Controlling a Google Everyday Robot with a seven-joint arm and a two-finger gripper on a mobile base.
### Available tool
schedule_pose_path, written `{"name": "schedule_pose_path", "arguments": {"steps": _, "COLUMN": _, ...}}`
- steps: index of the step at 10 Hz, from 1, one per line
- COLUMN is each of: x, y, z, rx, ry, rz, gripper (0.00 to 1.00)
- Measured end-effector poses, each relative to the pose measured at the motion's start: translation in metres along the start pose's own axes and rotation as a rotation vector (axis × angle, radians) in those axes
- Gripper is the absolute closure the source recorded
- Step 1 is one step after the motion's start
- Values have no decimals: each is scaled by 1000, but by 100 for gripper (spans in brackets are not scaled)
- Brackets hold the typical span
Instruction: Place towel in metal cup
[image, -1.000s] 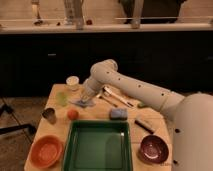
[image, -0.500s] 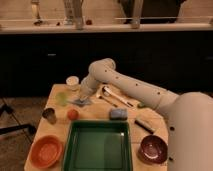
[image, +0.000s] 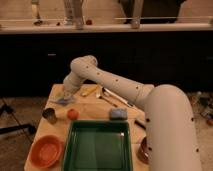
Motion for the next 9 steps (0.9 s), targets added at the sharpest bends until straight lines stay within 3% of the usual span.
{"name": "schedule_pose_path", "arguments": {"steps": 5, "x": -50, "y": -27, "z": 4, "rx": -2, "ry": -69, "rz": -153, "gripper": 100}}
{"name": "schedule_pose_path", "arguments": {"steps": 9, "x": -82, "y": -26, "z": 20, "rx": -30, "ry": -144, "rz": -205, "gripper": 100}}
